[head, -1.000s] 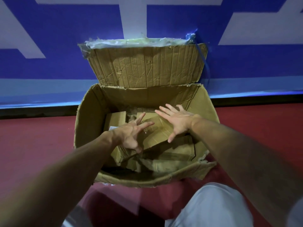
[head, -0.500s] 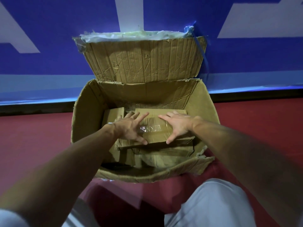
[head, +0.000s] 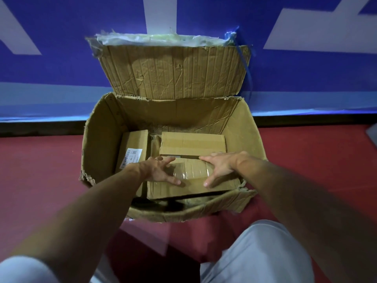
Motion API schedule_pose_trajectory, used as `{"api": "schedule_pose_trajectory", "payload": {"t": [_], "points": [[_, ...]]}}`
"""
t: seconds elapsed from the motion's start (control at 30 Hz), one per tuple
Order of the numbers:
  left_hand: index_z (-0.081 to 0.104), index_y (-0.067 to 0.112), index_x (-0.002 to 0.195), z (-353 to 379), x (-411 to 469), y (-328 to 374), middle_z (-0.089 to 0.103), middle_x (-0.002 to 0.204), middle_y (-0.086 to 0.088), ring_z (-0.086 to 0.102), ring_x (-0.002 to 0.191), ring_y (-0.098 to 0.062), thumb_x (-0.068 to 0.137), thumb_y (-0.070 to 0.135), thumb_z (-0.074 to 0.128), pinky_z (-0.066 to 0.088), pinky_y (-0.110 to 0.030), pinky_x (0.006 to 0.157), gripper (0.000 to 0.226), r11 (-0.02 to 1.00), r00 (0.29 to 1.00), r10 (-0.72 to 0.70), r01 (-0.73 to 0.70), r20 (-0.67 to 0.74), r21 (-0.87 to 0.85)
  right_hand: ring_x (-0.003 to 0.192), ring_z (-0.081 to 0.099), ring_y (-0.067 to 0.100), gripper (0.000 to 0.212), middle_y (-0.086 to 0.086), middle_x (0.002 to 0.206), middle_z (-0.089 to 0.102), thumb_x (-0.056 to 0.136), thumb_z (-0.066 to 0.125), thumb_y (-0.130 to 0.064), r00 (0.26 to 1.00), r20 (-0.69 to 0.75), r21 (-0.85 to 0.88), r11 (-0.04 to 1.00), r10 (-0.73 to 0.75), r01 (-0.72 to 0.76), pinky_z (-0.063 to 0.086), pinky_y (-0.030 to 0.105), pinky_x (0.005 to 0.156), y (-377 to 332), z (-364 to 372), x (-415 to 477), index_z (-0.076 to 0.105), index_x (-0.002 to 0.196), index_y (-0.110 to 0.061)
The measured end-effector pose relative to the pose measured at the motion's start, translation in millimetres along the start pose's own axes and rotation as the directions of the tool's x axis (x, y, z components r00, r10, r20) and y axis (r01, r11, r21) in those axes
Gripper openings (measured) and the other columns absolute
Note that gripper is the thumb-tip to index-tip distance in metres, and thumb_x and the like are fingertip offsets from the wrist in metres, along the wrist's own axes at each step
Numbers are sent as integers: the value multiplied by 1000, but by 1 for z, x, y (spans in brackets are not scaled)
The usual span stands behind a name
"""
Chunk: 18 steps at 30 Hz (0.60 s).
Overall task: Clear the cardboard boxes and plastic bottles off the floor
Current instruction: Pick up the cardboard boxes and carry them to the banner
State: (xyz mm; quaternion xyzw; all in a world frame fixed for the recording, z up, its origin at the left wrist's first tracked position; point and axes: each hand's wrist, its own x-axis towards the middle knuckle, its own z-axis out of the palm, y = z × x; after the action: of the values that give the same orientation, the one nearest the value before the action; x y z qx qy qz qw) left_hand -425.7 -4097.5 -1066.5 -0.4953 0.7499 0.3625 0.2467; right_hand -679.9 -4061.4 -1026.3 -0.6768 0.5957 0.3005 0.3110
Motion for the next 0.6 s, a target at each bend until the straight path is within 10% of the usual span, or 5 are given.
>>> {"api": "schedule_pose_trajectory", "payload": {"t": [0.6], "points": [[18,40,156,-158,-224,110,1,166,-11,-2,152,-35,89,72,46,22,-67,113,78,990,872,33,38,-488,135,139,29,31,77,5,152,31,88,61,-53,884,-420,272,958,205,-94,33,56,108,-25,-150,-233,25,154,-34]]}}
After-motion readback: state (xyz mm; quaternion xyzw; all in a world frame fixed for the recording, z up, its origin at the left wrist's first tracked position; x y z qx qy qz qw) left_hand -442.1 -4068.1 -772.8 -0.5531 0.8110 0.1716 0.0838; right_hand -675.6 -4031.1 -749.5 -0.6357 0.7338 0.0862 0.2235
